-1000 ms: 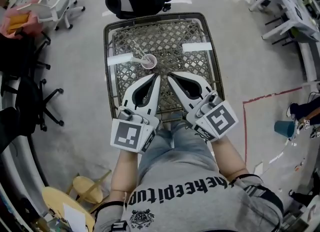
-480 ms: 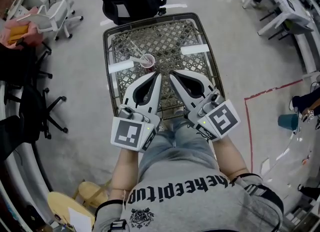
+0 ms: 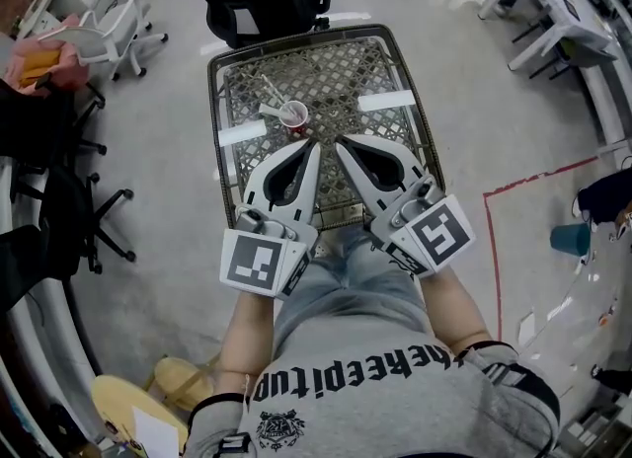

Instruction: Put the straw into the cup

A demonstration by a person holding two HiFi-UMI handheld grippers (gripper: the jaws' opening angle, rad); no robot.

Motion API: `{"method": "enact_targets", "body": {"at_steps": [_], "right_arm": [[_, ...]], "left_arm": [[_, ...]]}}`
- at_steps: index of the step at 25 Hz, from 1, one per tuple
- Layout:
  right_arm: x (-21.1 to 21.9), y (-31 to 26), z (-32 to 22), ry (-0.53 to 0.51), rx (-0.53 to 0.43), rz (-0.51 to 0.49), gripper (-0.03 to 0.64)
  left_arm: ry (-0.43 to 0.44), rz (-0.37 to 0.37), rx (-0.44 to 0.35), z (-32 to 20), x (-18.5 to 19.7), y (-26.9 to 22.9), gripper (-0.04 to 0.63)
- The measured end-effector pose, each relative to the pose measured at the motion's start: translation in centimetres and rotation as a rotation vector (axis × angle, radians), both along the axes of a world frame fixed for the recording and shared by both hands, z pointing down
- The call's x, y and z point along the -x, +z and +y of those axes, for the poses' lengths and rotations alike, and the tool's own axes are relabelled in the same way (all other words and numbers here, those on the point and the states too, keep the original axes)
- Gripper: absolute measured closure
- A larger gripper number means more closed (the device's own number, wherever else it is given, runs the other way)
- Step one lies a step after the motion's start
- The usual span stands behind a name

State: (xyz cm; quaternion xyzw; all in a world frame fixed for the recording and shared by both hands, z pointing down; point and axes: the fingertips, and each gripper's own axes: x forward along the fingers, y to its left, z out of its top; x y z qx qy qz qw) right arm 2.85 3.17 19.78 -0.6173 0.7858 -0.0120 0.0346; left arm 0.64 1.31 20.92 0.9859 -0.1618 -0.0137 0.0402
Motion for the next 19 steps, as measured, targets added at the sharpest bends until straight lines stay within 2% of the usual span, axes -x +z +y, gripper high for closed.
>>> {"method": "enact_targets", "body": {"at_steps": [19], "right_arm": [[3.1, -0.6, 0.9, -0.034, -0.018, 0.027, 0.614]], "left_arm": [[-0.03, 0.02, -0.019, 0.9, 2.8, -0.6, 0.568]]}}
